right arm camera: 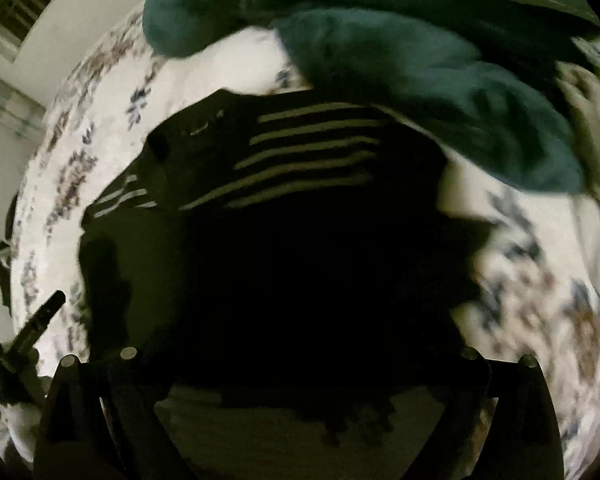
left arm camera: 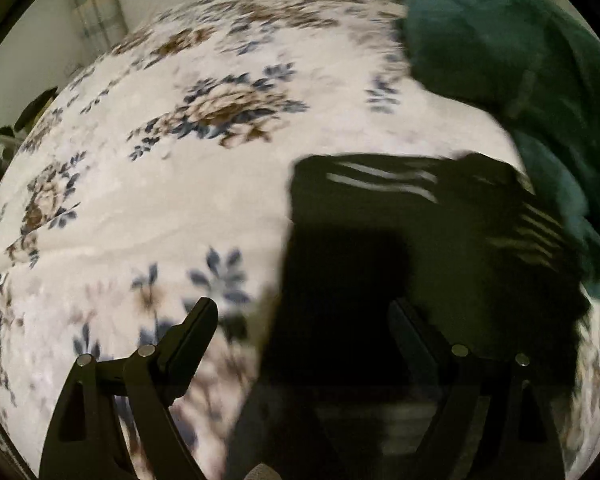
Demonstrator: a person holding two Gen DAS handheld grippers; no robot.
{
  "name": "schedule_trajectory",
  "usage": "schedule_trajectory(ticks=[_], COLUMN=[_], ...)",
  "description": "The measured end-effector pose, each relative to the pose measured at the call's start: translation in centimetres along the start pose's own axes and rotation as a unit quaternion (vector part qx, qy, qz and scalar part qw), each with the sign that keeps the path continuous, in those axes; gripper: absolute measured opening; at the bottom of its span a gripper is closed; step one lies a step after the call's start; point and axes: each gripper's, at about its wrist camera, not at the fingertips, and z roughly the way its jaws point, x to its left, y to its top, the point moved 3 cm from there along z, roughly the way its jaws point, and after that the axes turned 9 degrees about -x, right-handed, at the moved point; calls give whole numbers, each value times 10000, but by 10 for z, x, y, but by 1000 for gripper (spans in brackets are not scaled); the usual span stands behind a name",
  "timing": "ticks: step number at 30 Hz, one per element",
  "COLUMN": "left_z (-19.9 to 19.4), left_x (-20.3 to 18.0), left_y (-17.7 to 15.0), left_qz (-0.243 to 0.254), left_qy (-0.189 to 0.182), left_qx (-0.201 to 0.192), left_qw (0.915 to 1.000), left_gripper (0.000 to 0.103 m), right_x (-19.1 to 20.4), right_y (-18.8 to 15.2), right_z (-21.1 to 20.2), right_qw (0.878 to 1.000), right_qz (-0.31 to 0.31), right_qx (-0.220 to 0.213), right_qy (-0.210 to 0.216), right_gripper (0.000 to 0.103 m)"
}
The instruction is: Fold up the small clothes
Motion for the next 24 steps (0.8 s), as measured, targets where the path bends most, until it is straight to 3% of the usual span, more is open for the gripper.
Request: schedule_trajectory(ticks=[4,8,12,14,17,20,24], left_z=[-53,-92,-118,-125,-128,-116,-89], left_x=[-47,-109,-183,-225,-277,-319,-353], left_y=[-44,-106,-184,-228,-284,-325,-351], left_qz=[416,770,1038,1004,1031,1099,1449], left_qy=[-204,-425,-538,-623,-653,-631,-379], left_qx=[74,495,1092,1492,1873,2088,2120], left_qw=[9989,9949,9871,9817,9747,9697,9657], left_gripper=[93,93,93,93,93,93,93], right_x=[-50,-121,-188,-214,-230,-223,-200], right_y=[-41,-83,-98,-92,-65,-22,36], right_z=[-62,-103,-115,-112,-97,-69,-5], right_qw=[9996,9979,9955,9947,9914,9880,9793], right_qz=[266,464,432,352,62,-388,-397], right_qx=[123,453,792,876,1071,1138,1346], right_qy=[-14,62,304,413,750,972,1460], right_gripper=[98,98,98,95,76,76,76])
